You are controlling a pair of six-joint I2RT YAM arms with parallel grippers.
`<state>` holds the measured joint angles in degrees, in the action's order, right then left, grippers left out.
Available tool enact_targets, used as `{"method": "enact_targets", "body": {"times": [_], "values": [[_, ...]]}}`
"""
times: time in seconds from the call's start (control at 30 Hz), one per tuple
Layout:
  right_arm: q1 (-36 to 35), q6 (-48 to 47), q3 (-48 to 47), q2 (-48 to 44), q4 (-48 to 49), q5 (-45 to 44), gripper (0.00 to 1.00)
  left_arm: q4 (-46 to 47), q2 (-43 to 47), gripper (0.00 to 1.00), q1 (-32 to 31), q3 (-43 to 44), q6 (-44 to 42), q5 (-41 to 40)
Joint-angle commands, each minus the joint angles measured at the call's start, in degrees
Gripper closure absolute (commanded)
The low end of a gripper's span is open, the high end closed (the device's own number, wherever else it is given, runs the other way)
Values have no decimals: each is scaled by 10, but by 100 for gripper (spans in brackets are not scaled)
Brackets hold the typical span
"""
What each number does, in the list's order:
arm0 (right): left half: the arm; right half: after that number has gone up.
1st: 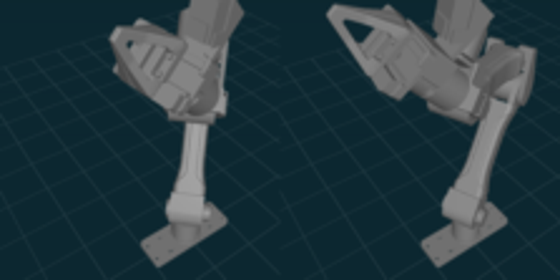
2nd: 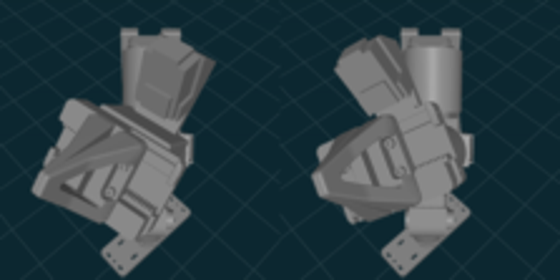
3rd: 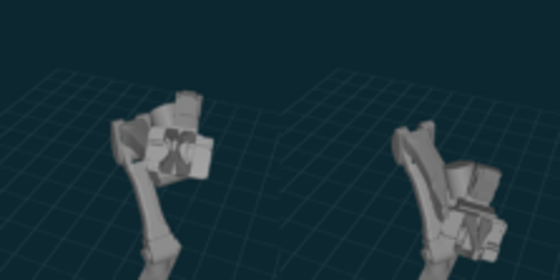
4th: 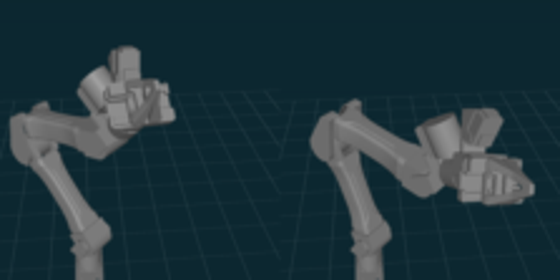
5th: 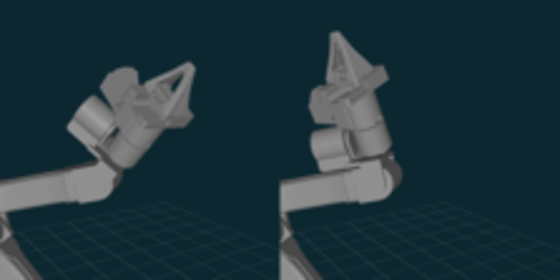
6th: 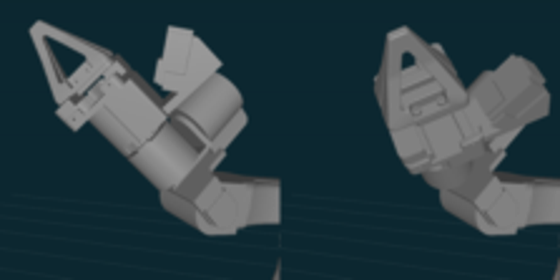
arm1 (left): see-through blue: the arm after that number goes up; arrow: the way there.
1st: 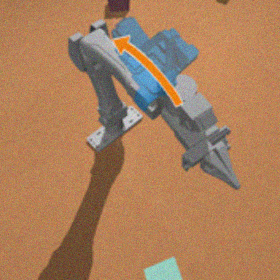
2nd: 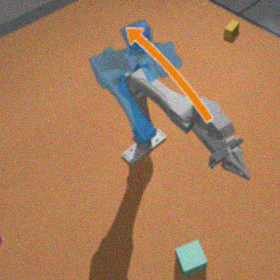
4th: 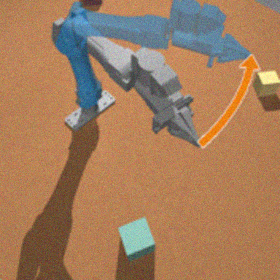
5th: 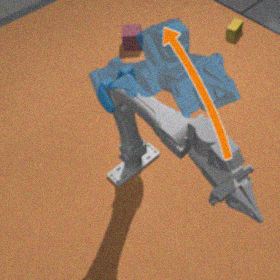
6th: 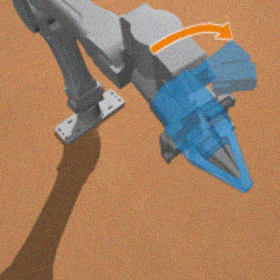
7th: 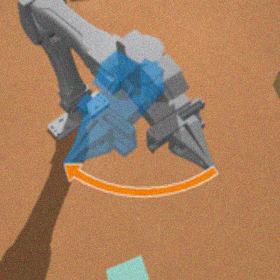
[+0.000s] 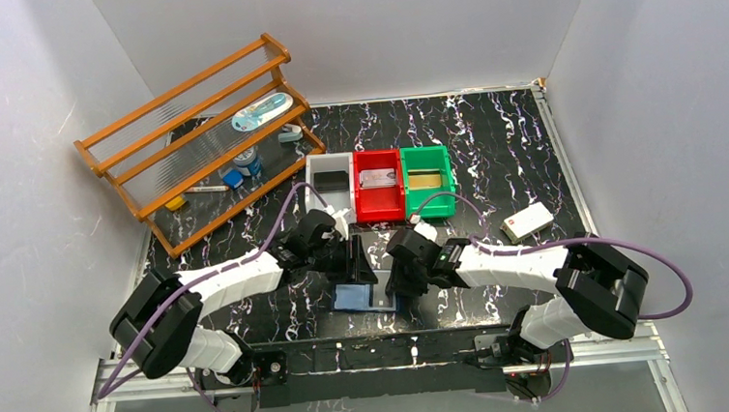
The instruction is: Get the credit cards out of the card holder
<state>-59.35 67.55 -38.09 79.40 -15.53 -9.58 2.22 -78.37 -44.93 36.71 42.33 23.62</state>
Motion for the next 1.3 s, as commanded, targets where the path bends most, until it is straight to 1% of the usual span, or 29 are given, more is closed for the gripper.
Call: {"method": "enact_targets", "body": {"times": [0.0, 0.2, 0.43, 0.63, 0.8, 0.9, 1.27], "values": [[3, 6, 11, -2, 14, 0, 62, 41, -27, 61, -2, -17, 20, 37], [6, 10, 22, -8, 26, 6, 62, 61, -44, 64, -2, -44, 47, 7], [9, 10, 26, -4, 35, 16, 62, 128, -66, 65, -2, -86, 86, 14], [12, 12, 32, -7, 41, 20, 63, 181, -80, 70, -2, -109, 112, 23], [13, 13, 38, -8, 47, 25, 63, 226, -75, 74, -2, -127, 138, 19], [13, 13, 39, -8, 49, 28, 66, 242, -73, 76, -2, -133, 149, 18], [14, 12, 40, -2, 54, 36, 66, 312, -44, 87, -2, -165, 194, 4]]}}
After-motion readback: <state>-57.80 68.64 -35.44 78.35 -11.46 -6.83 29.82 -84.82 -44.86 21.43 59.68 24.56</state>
